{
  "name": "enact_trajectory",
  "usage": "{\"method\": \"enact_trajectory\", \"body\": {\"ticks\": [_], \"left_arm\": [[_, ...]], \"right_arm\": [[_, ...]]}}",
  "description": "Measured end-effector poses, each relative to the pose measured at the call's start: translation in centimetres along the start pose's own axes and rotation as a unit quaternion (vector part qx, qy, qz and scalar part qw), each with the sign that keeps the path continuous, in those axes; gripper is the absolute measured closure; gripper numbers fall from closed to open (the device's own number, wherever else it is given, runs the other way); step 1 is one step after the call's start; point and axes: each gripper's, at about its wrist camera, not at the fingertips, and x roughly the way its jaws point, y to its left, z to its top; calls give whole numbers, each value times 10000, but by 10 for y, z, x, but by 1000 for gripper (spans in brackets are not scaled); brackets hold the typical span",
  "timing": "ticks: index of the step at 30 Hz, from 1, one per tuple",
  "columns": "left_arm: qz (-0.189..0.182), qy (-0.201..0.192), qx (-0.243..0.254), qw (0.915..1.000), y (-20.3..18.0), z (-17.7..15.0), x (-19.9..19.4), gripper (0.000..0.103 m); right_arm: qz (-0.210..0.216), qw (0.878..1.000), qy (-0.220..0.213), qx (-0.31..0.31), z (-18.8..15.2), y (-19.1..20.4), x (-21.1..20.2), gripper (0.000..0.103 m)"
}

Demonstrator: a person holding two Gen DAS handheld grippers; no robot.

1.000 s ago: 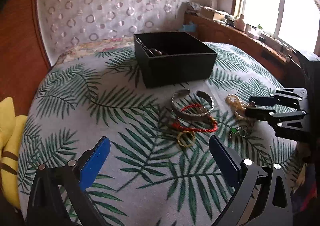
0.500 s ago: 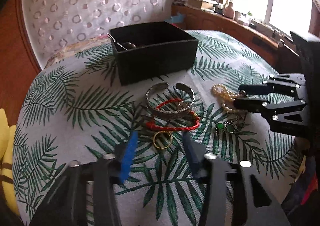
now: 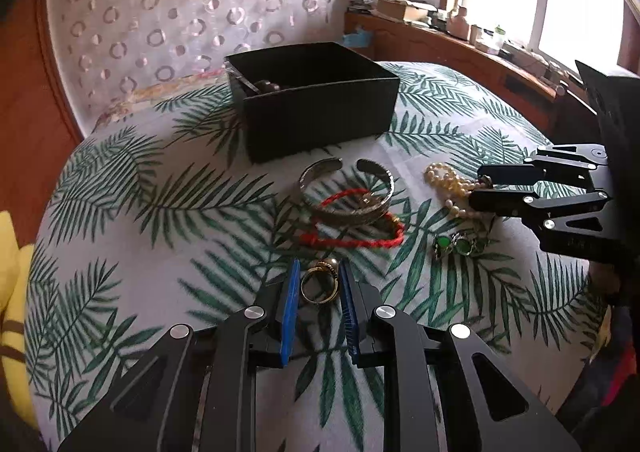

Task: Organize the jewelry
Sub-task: 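Grasp a gold ring with the left tool while the right tool grasps the pearl necklace, then carry the gold ring and pearl necklace over the black box with both tools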

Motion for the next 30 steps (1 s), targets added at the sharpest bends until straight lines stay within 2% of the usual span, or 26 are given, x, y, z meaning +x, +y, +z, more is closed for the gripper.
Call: {"method": "enact_trajectory", "body": {"ticks": [7, 8, 9, 12, 18, 30], "left_arm": [[68, -183, -224, 9996, 15, -6, -15, 85], [69, -234, -254, 9994, 16, -5, -18, 85], [73, -266, -268, 9993, 16, -5, -20, 85], [74, -375, -319, 9988, 19, -2, -26, 85], [70, -579, -387, 9975, 19, 5, -39, 85], [-62, -972, -332, 9947, 11, 37, -47, 85]], "right_arm": [[2, 10000, -3, 18, 0, 0, 0, 69], [34, 10000, -8, 29, 0, -1, 0, 83], [102, 9999, -15, 45, -1, -1, 0, 89], [165, 9999, -46, 23, -1, 0, -2, 90], [132, 9986, -509, -38, 6, 6, -30, 92], [211, 9898, -1391, -234, 60, 1, -89, 92]]}}
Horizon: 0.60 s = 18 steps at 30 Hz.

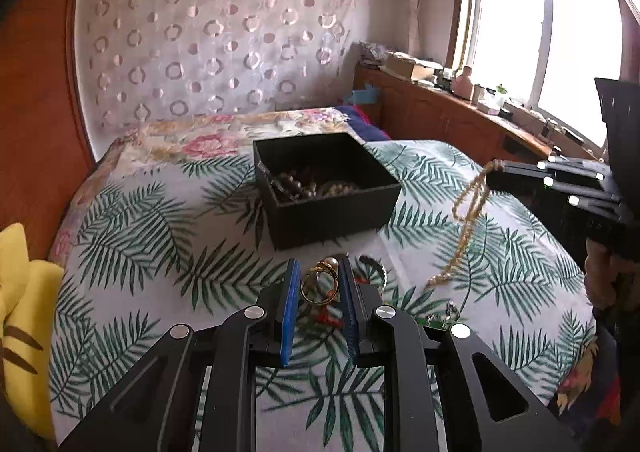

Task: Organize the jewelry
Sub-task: 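Carry the gold ring and pearl necklace over the black box with both tools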

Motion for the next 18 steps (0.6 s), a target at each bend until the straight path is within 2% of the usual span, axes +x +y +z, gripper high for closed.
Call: {"method": "enact_trajectory", "body": {"ticks": [10, 18], "left_arm": [[-41, -144, 46, 9999, 1, 26, 9, 85], [-34, -201, 68, 9998, 6, 49, 25, 85]], "right_arm": [[113, 9979, -593, -247, 66, -7, -4, 92], [261, 9968, -650, -377, 95, -15, 26, 92]]}}
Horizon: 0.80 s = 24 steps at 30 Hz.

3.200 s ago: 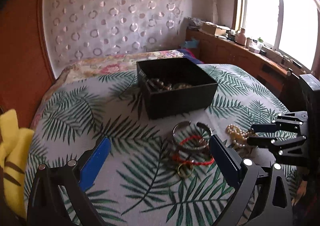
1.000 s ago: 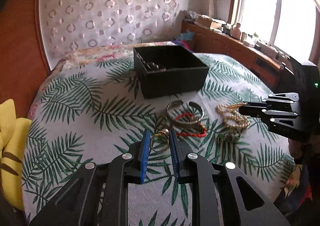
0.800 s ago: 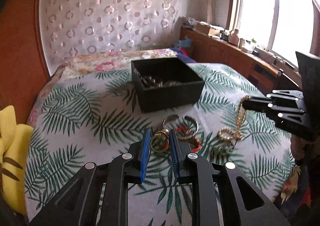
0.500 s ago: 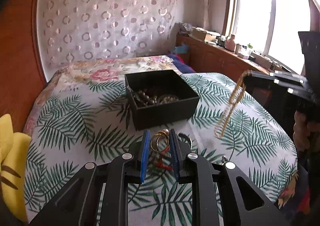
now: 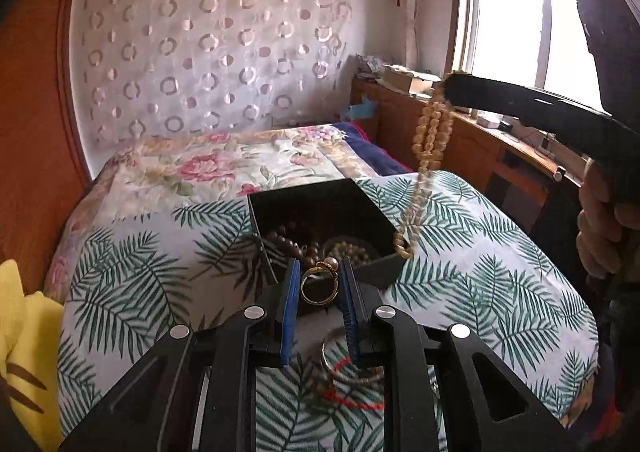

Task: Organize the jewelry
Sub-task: 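Carry the gold ring and pearl necklace over the black box with both tools, then open the left tool to drop the ring while the right tool releases the necklace into the box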

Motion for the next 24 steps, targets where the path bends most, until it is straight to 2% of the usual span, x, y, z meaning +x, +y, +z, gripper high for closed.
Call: {"method": "enact_trajectory", "body": {"ticks": [5, 11, 18, 19, 20, 21, 24], "left_arm": [[9, 26, 2, 10000, 2, 8, 11, 85], [31, 102, 20, 9999, 8, 17, 27, 85], [18, 219, 11, 9998, 9, 23, 50, 85], [15, 235, 10, 9997, 9, 24, 53, 85], [26, 253, 12, 9997, 9, 25, 56, 85], [33, 266, 19, 9996, 9, 27, 59, 85], [41, 300, 10, 9995, 9, 29, 66, 85]], "right_arm": [[-59, 9999, 156, 41, -2, -14, 34, 92], [-61, 9973, 640, 345, -22, -38, 84, 92], [27, 9948, 866, 541, -41, -46, 104, 89], [38, 9947, 870, 544, -42, -46, 103, 87], [27, 9948, 861, 551, -42, -47, 102, 77], [26, 9949, 837, 570, -42, -47, 100, 73], [27, 9949, 801, 606, -44, -47, 90, 73]]}}
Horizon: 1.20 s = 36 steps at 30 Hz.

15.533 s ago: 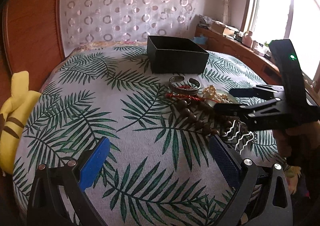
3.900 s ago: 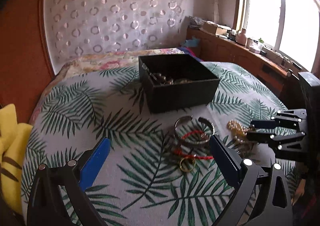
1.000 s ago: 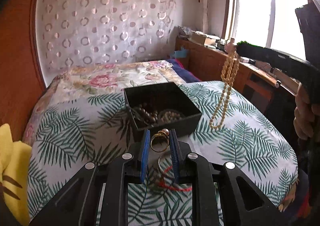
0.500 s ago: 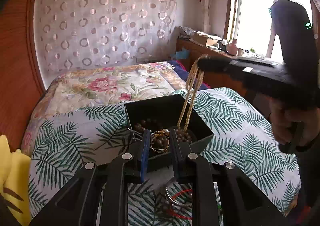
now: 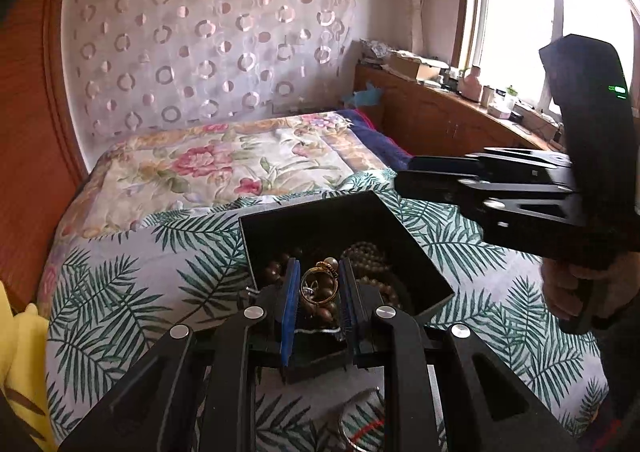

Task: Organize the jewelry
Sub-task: 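Open the left tool to drop the ring while the right tool releases the necklace into the box, then grasp the green stone earrings with the right tool and lift them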

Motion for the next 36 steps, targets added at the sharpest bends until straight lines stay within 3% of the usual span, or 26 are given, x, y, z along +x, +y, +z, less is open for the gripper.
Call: {"method": "enact_trajectory", "body": {"ticks": [6, 10, 14, 17, 19, 22, 29, 32, 36], "left_arm": [[41, -6, 57, 10000, -3, 7, 8, 84], [49, -31, 61, 10000, -5, 9, 8, 64], [30, -69, 71, 9999, -8, 7, 3, 59], [27, -104, 61, 9999, -7, 2, -3, 46], [24, -121, 43, 9999, -7, -5, -10, 45], [-16, -164, 25, 9999, -5, -17, -22, 34], [8, -14, -53, 10000, 4, -48, -39, 27], [33, 71, -120, 9999, 10, -62, -45, 21], [70, 181, -225, 9996, 17, -83, -48, 9]], "right_arm": [[-31, 10000, 10, 10, -14, 3, -18, 73], [-69, 10000, 41, -11, -27, 9, -28, 73], [-65, 9999, 58, 69, -38, 13, -39, 73], [-66, 9998, 88, 150, -49, 17, -47, 73], [-48, 9997, 143, 181, -60, 23, -53, 73], [-39, 9995, 248, 217, -76, 32, -58, 73], [-3, 9979, 601, 246, -111, 54, -58, 73], [38, 9971, 707, 266, -120, 59, -59, 63], [131, 9960, 854, 228, -133, 70, -58, 62]]}}
